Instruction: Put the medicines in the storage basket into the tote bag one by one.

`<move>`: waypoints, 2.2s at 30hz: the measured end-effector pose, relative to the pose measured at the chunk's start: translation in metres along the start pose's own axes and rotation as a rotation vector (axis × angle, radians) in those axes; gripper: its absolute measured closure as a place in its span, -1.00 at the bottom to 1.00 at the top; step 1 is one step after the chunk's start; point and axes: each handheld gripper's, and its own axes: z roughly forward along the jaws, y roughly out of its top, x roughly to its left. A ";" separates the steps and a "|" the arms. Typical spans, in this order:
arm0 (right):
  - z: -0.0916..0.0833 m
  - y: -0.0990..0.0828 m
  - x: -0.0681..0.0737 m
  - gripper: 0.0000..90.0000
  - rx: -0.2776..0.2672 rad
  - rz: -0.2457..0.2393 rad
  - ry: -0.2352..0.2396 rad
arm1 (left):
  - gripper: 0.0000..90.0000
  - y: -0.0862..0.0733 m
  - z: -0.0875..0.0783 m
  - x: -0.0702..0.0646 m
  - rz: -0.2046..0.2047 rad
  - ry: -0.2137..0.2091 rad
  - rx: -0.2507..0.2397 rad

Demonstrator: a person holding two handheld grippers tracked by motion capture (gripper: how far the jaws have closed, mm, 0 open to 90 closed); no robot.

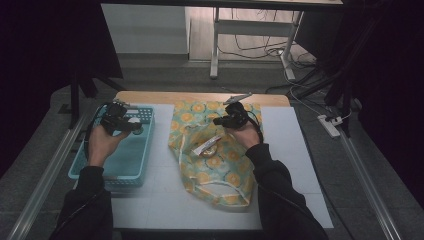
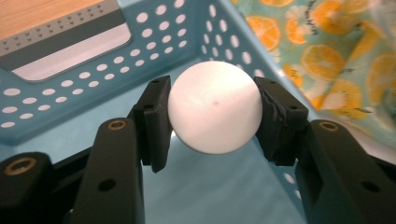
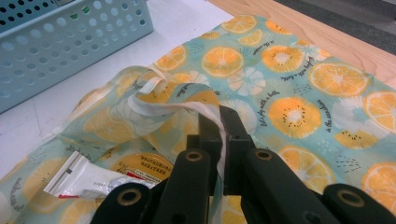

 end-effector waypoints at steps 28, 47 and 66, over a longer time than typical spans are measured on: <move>-0.004 0.004 0.001 1.00 -0.006 -0.005 -0.002 | 0.12 0.030 -0.015 -0.083 0.165 -0.178 -0.040; -0.006 0.003 0.000 1.00 -0.013 -0.001 -0.004 | 0.12 0.054 0.019 -0.154 0.295 -0.307 -0.017; -0.005 0.001 -0.002 1.00 -0.017 -0.005 -0.011 | 0.12 0.073 0.060 -0.210 0.393 -0.370 0.013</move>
